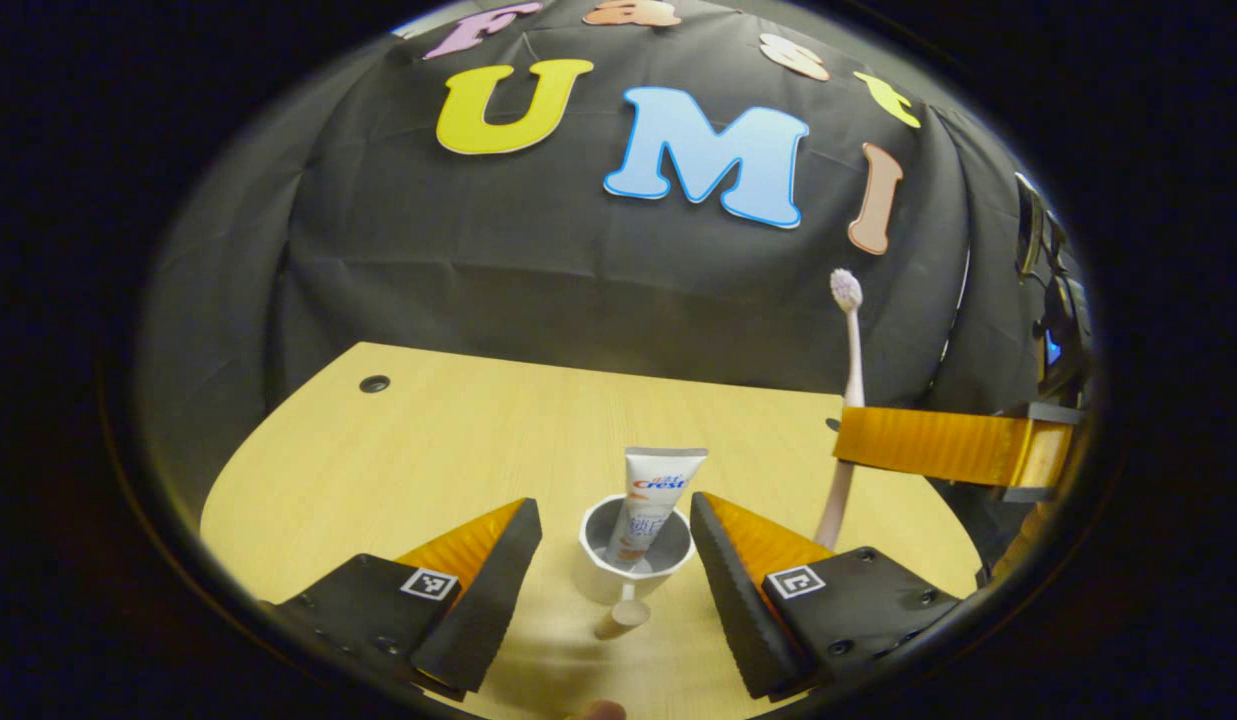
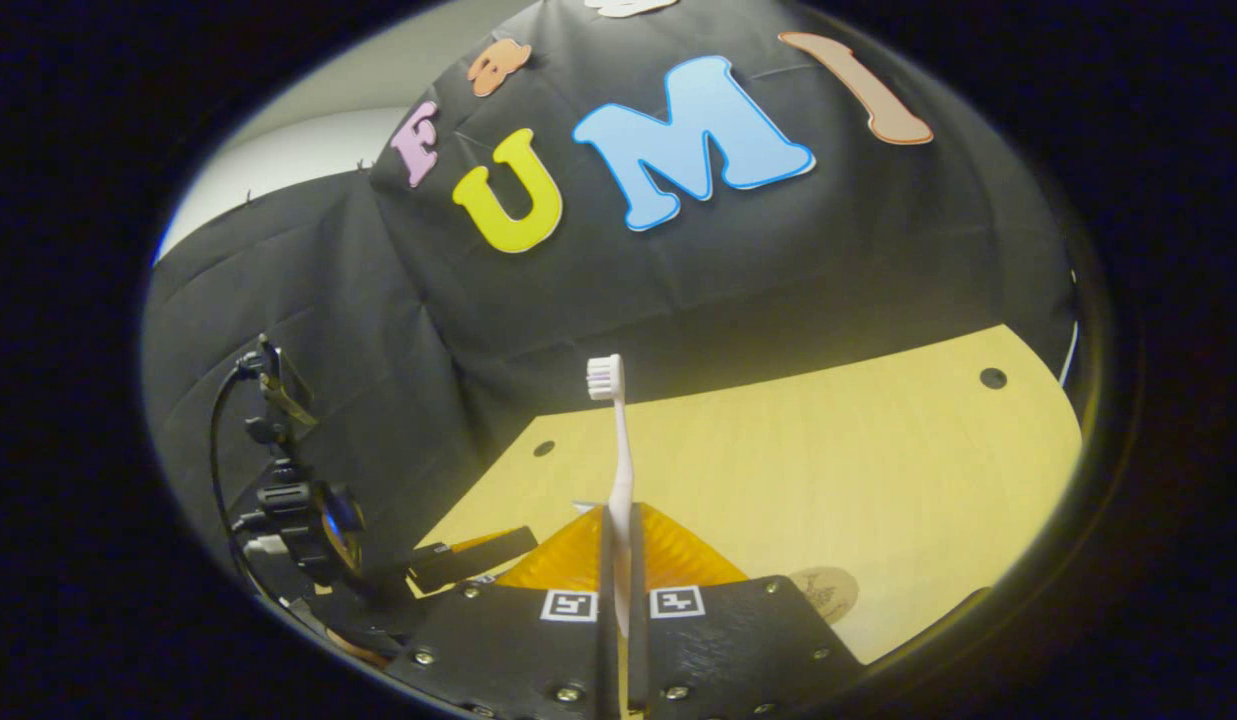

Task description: Put the toothbrush and toothpaste on the desktop into the cup, then pick up the cup and place it on the coaster on the desktop.

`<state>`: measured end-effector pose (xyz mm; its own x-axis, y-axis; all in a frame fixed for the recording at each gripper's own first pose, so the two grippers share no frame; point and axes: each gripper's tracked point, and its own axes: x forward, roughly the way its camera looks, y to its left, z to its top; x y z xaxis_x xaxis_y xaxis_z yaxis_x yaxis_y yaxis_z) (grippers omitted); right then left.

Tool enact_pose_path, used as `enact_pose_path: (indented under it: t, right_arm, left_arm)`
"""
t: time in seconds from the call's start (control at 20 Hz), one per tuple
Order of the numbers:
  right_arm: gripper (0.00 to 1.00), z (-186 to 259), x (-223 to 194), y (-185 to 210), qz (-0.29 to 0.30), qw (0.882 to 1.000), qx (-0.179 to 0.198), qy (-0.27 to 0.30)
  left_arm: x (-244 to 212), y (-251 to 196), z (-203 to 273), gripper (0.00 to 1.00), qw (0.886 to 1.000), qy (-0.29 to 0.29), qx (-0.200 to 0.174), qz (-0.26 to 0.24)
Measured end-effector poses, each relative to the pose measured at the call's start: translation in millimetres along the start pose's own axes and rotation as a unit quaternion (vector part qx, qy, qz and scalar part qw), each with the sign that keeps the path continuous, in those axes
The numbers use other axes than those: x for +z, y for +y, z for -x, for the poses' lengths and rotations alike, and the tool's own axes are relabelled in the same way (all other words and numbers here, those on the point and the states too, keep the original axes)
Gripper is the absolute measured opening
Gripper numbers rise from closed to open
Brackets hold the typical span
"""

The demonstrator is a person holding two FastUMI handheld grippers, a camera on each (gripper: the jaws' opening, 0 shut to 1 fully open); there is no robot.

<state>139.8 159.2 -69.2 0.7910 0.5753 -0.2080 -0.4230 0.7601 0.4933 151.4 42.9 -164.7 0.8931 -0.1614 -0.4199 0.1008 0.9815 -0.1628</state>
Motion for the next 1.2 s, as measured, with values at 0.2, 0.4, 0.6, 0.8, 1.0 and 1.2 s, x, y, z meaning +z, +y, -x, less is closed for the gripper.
enact_pose_path:
  t: [0.2,0.4,0.6,0.8,1.0,1.2]
  right_arm:
    - [0.05,-25,8,13,0.021,0.999,0.021,-0.032]
    - [0.05,-46,3,21,0.049,0.997,0.025,-0.046]
    - [0.05,-70,-12,26,0.088,0.995,0.023,-0.042]
    - [0.05,-82,-25,29,0.13,0.99,0.013,-0.046]
    - [0.07,-84,-28,27,0.156,0.987,0.0,-0.049]
    - [0.1,-81,-31,24,0.155,0.987,-0.009,-0.044]
  left_arm:
    - [-11,11,15,0.94,1.0,0.018,0.003,0.023]
    - [-27,23,24,0.97,0.999,0.039,0.009,0.032]
    - [-42,26,30,0.97,0.997,0.06,0.005,0.047]
    - [-48,25,35,0.93,0.996,0.073,0.003,0.048]
    - [-52,25,36,1.0,0.995,0.08,-0.001,0.053]
    - [-53,25,33,0.97,0.995,0.082,-0.005,0.051]
